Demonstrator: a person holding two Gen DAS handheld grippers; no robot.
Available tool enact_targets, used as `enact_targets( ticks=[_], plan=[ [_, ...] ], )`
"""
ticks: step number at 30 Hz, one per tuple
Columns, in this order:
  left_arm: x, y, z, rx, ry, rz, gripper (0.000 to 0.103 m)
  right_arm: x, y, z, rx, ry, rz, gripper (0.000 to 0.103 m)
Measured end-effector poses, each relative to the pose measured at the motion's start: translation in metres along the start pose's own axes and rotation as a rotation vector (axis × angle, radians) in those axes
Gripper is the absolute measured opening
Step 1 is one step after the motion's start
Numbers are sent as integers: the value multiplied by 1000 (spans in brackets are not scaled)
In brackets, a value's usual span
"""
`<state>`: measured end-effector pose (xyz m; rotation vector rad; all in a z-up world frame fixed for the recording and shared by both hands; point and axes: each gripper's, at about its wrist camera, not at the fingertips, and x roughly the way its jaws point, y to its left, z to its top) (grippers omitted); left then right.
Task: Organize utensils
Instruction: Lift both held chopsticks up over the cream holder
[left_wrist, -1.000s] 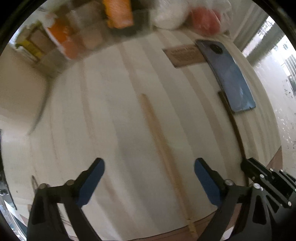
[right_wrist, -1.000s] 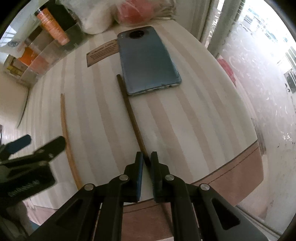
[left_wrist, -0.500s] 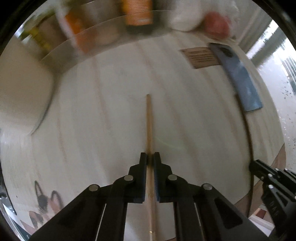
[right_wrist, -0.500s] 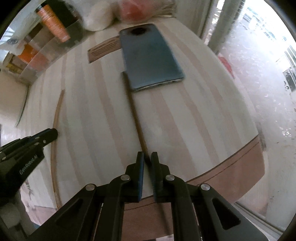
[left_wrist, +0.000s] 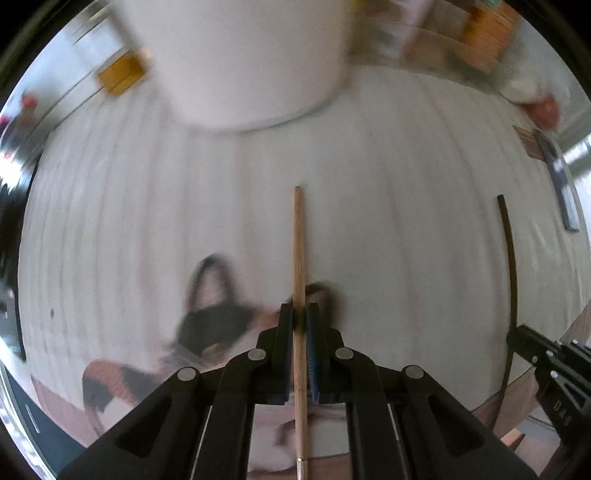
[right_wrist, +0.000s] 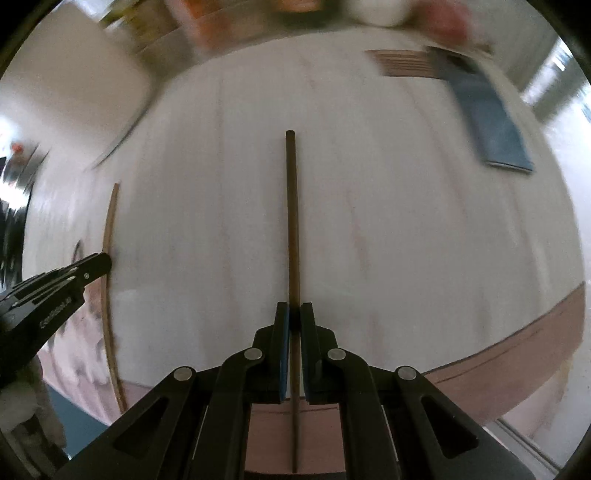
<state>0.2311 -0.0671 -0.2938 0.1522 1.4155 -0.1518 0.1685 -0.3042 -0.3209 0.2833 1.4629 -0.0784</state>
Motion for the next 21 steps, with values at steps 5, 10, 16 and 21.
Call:
enact_targets(
  ticks=[5, 10, 16, 21],
  plan=[
    [-2, 38, -13, -76, -1, -47, 5, 7, 48, -8, -84, 39, -41, 6],
    [2, 80, 11, -76, 8, -121, 13, 13, 60, 12, -104, 140, -76, 7],
    [8, 71, 28, -2, -18, -108, 18, 16, 67, 47, -128, 117, -100, 9],
    [10, 78, 47, -44, -17, -114, 4, 20, 87, 65, -153, 86, -125, 7]
  ],
)
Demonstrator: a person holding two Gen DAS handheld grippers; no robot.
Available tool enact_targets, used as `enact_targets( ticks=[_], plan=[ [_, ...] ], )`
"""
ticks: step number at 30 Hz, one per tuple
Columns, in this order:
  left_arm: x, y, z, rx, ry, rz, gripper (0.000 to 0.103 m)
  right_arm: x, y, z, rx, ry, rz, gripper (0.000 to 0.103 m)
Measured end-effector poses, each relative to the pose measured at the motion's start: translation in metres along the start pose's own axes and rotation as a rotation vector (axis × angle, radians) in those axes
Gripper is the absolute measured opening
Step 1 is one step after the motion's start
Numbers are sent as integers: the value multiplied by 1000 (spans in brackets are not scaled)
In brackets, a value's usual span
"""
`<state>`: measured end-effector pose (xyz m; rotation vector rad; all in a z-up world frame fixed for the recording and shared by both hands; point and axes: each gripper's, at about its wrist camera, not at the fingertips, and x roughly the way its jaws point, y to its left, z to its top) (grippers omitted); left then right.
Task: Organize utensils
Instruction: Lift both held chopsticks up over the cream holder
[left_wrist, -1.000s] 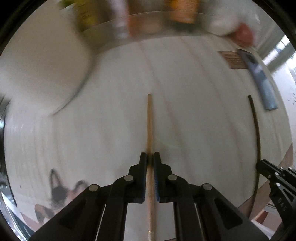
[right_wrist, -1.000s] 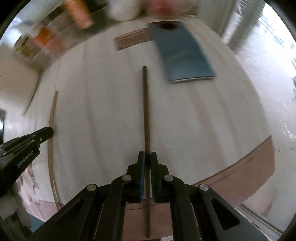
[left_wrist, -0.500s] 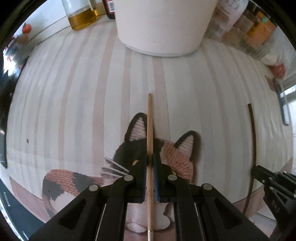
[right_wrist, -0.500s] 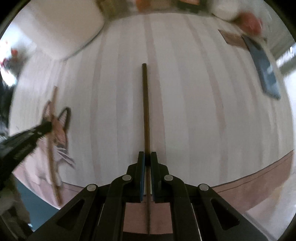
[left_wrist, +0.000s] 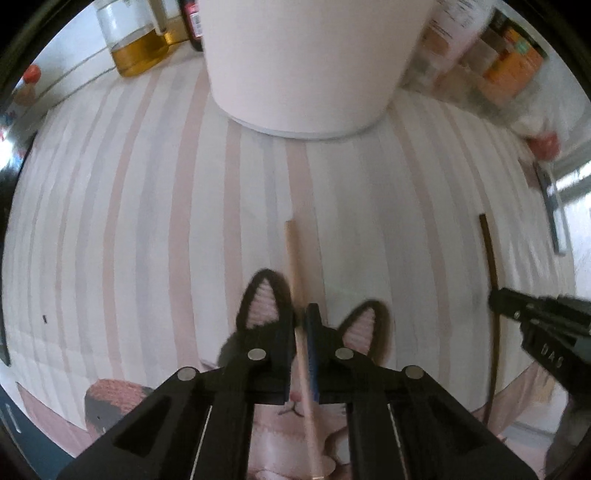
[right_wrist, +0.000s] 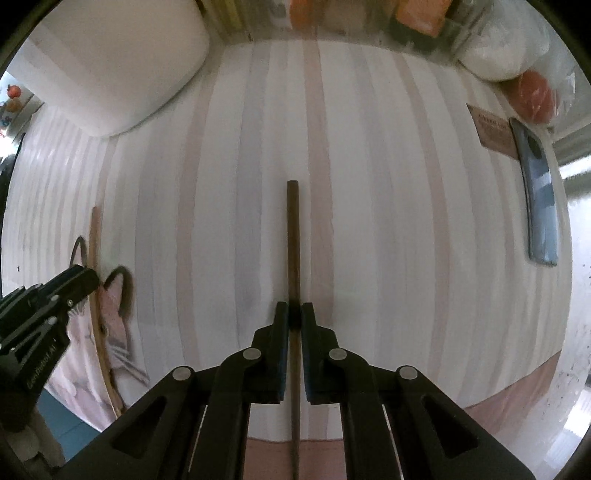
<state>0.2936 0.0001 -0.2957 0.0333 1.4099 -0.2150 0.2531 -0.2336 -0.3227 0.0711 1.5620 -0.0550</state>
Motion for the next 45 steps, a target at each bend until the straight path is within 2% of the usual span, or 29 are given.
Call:
enact_targets(
  ticks=[4, 7, 10, 12, 15, 17, 19, 22, 25, 31, 37, 45],
  plan=[
    [-2, 14, 20, -3, 0, 10, 4, 0, -5, 5, 6, -11, 20, 7],
    [0, 8, 20, 3, -2, 23, 4, -1, -14, 1, -6, -1, 21, 7],
    [-1, -6, 28, 20, -1, 35, 4, -1, -8, 19, -16, 20, 17, 7],
    [-2, -6, 26, 25, -2, 38, 4, 10, 6, 36, -29, 29, 7, 7],
    [1, -8, 21, 28, -12, 48, 4, 12, 17, 41, -43, 24, -9, 7],
    [2, -34, 6, 27, -22, 66, 4, 16, 25, 32, -41, 6, -12, 7],
    [-8, -31, -10, 24, -46, 64, 4, 15, 24, 26, -34, -29, 1, 6],
    [-34, -26, -13, 17, -91, 53, 4, 6, 18, 16, 9, -86, 52, 6],
    [-63, -22, -13, 9, -144, 30, 4, -14, 18, 8, 27, -173, 90, 6],
    [-117, -19, -25, 4, -246, 5, 4, -53, 17, -4, 37, -283, 153, 6],
    [-157, -16, -21, -9, -350, -12, 4, -97, 16, -13, 38, -444, 201, 6],
    [-229, -24, -8, -7, -511, -44, 3, -168, 14, -6, 43, -646, 258, 6]
  ],
)
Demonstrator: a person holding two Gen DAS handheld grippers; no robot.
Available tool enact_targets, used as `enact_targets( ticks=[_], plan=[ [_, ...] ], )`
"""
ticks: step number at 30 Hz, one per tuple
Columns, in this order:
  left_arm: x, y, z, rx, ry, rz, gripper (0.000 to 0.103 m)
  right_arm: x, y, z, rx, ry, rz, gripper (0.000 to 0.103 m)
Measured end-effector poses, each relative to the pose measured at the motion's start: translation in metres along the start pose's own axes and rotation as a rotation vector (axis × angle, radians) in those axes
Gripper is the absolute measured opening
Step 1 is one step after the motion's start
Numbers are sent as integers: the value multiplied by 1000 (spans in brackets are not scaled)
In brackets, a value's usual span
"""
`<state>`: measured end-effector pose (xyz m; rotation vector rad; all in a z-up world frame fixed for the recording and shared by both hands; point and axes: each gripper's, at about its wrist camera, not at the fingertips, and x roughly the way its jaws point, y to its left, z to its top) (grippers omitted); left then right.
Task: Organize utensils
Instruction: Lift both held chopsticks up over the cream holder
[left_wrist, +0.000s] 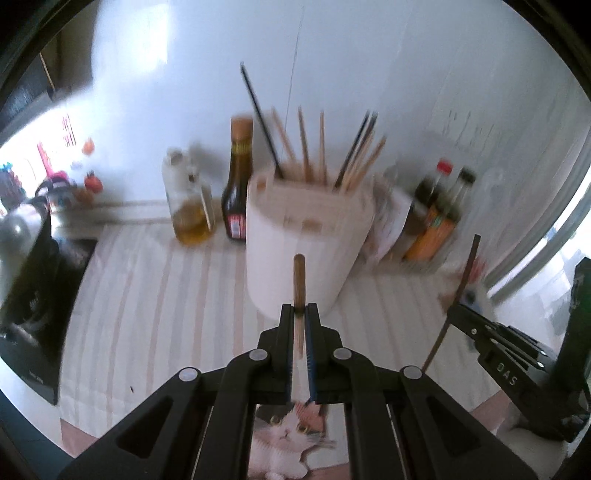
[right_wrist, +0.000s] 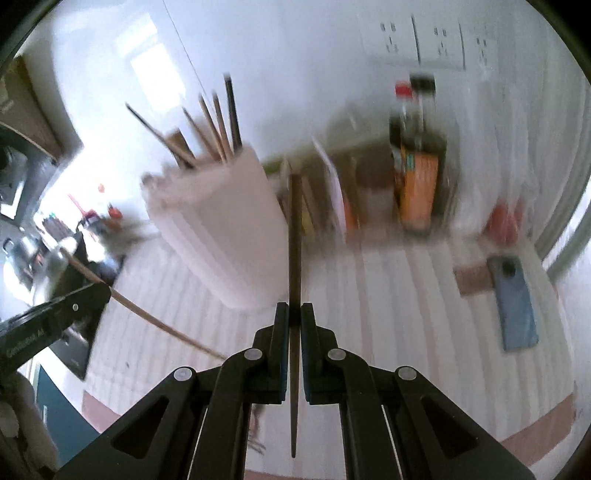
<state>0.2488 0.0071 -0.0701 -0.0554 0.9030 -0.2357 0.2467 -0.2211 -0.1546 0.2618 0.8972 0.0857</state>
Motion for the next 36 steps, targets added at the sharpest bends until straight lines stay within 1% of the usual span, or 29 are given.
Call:
enact_targets(
  ticks=[5, 10, 13, 17, 23, 27, 31, 36],
  plan=[
    [-34, -5, 36, -1, -97, -22, 3, -29, 13, 45, -8, -106, 37, 6],
    [-65, -9, 75, 15, -170, -37, 3, -58, 33, 96, -30, -197, 74, 6],
    [-75, -10, 99, 26, -203, -36, 3, -66, 43, 125, -40, -236, 91, 6],
    [-77, -9, 124, 29, -226, -32, 3, -71, 53, 160, -42, -275, 113, 6],
    [-65, -8, 162, 41, -246, -6, 3, -71, 72, 210, -60, -354, 125, 6],
    [-46, -6, 184, 47, -246, 12, 3, -56, 81, 230, -63, -390, 116, 6],
    [-16, 1, 199, 21, -209, -7, 3, -37, 84, 243, -68, -409, 100, 6],
    [18, 7, 205, -6, -147, -40, 3, -7, 77, 249, -54, -399, 99, 6]
  ],
)
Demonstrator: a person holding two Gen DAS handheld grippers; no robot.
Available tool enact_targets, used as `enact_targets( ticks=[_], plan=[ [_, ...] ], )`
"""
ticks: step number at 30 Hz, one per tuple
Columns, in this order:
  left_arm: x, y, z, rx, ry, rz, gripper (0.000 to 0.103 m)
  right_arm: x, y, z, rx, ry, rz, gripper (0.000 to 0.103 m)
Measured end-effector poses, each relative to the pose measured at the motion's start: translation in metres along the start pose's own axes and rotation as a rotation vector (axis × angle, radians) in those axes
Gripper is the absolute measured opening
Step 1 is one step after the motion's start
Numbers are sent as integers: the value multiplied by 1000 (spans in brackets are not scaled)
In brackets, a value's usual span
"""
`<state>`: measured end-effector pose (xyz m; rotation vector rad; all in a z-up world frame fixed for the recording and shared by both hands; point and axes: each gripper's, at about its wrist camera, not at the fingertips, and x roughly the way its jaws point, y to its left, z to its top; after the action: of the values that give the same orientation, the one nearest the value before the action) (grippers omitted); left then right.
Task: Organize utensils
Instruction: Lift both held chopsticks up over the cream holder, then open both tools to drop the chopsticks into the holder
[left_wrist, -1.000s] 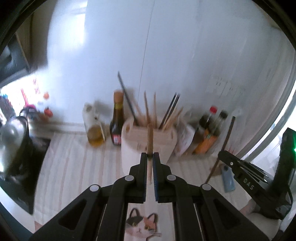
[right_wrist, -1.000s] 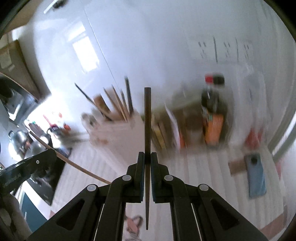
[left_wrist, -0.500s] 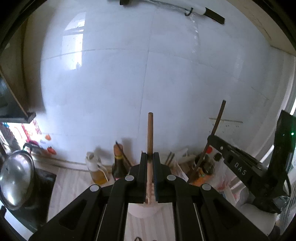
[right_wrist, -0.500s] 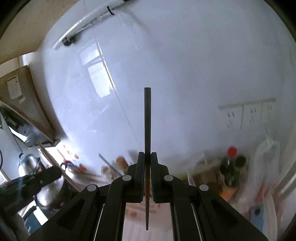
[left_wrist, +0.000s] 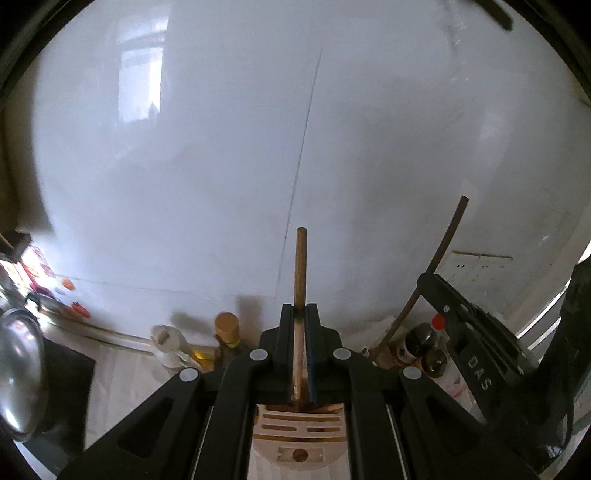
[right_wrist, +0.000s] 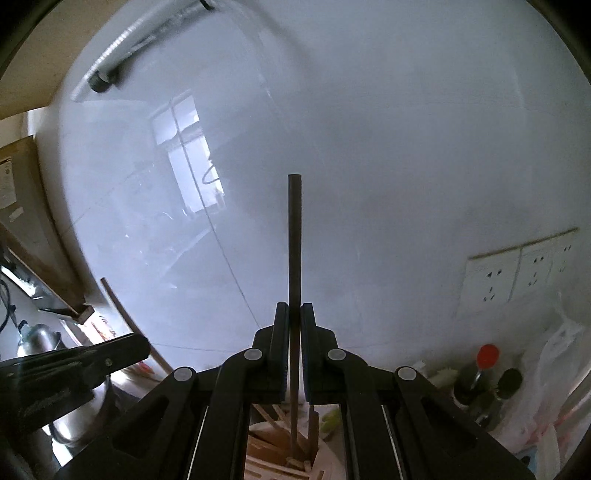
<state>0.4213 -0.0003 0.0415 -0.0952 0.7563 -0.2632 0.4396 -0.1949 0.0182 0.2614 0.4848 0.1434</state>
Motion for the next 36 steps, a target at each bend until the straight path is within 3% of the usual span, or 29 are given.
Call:
enact_targets(
  ticks=[10, 22, 23, 24, 25, 26, 27, 31, 32, 36],
  plan=[
    [33, -2, -12, -29, 85, -33, 3, 13, -11, -23, -19, 19, 28, 6],
    [25, -4, -13, -42, 113, -1, 9, 22, -14, -40, -45, 144, 64, 7],
    [21, -4, -13, -45, 109, 12, 11, 20, -14, -41, -43, 153, 67, 12],
    [18, -2, -13, -47, 103, 28, 23, 19, -15, -41, -40, 157, 70, 16],
    [14, 0, -13, -51, 94, 42, 34, 17, -16, -40, -37, 159, 75, 27],
    [9, 2, -13, -53, 82, 61, 62, 14, -18, -40, -32, 158, 72, 38],
    [4, 3, -14, -56, 67, 88, 84, 10, -20, -39, -24, 156, 73, 41],
    [-12, 8, -22, -49, 26, 164, 93, -7, -26, -38, -11, 154, 54, 60],
    [-14, 8, -27, -41, 29, 184, 101, -12, -28, -40, -16, 159, 35, 68],
    [-20, 5, -56, -4, 24, 273, 103, -28, -28, -55, -70, 181, -76, 92]
  ],
)
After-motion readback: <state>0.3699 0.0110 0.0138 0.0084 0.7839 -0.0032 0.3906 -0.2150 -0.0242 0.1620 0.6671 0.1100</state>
